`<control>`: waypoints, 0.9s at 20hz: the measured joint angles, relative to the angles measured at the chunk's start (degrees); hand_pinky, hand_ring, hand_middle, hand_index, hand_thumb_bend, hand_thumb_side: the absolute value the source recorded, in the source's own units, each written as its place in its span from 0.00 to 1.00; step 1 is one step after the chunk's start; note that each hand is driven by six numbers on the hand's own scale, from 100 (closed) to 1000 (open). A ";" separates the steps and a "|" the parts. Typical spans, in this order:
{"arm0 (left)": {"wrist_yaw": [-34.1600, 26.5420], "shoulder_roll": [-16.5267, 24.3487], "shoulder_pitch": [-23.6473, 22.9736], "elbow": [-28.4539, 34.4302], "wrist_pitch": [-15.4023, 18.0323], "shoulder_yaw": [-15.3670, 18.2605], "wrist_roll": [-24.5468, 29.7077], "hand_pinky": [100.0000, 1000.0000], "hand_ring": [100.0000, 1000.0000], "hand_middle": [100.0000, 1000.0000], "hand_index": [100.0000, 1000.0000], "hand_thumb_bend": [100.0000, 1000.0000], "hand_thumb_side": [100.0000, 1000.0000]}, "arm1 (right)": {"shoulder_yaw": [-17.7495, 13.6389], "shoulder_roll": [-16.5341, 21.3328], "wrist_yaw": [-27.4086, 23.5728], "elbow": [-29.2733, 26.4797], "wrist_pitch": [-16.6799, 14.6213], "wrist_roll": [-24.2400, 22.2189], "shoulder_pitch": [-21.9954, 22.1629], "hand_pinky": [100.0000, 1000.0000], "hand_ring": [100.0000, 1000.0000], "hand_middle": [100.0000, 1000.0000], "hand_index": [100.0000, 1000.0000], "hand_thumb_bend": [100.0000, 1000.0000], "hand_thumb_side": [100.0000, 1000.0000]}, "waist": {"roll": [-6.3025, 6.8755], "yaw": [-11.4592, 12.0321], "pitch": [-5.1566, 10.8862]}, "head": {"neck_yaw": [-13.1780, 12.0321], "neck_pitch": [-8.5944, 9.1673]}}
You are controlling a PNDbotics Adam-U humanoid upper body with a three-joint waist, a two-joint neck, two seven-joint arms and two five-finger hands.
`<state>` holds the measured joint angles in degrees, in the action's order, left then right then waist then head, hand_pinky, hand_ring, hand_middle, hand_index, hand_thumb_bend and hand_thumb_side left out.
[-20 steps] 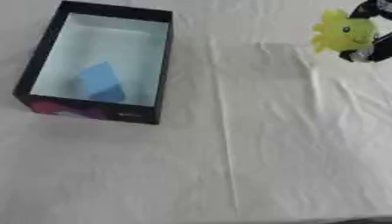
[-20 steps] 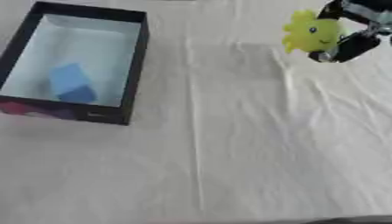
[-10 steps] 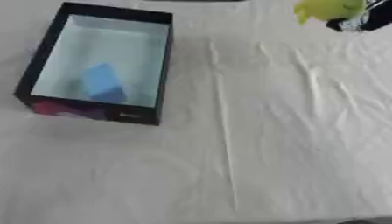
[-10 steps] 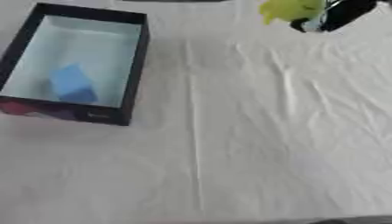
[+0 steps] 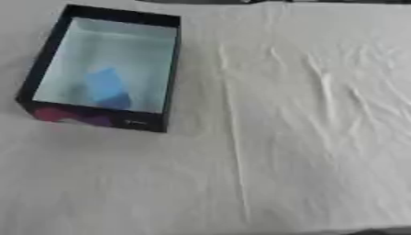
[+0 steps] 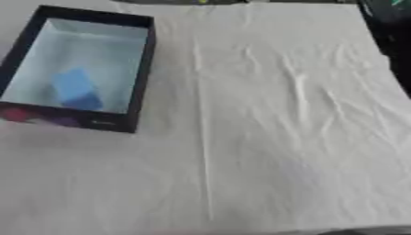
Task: Pick up objects on the table and place them in the box.
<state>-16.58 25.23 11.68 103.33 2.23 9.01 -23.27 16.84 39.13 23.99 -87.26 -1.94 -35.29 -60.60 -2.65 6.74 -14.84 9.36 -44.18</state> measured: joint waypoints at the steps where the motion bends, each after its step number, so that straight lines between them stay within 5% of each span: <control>1: 0.00 0.00 0.00 -0.02 0.00 0.00 0.00 0.79 0.60 0.78 0.80 0.35 0.65 | 0.48 -1.61 0.74 0.98 -0.20 -0.15 -1.35 0.84 0.67 0.47 0.64 0.35 0.05 | 0.00 0.15 0.00 | 0.19 0.00; 7: -0.03 -0.01 0.58 -0.12 -0.11 -0.04 0.11 0.79 0.60 0.78 0.80 0.35 0.64 | 2.32 -11.21 5.51 7.26 -1.56 0.40 -7.43 0.85 0.66 0.47 0.64 0.33 0.03 | -0.07 1.70 0.00 | 1.32 0.00; 11: -0.06 -0.04 0.87 -0.13 -0.12 -0.07 0.13 0.79 0.60 0.79 0.80 0.36 0.64 | 2.65 -14.18 7.24 10.14 -2.59 1.04 -8.21 0.84 0.66 0.47 0.64 0.33 0.03 | -0.17 1.89 -0.02 | 1.80 0.00; 18: -0.47 -0.34 3.02 0.23 0.15 -0.24 -0.64 0.79 0.61 0.79 0.80 0.37 0.64 | 5.17 -21.41 11.42 16.75 -3.44 1.43 -10.11 0.84 0.66 0.47 0.64 0.33 0.04 | -0.42 6.05 -0.86 | 4.83 0.00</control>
<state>-17.05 24.89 14.70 103.55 2.38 8.77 -23.91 22.01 17.72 35.41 -70.51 -5.38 -33.85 -70.71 -3.07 12.79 -15.70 14.20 -44.18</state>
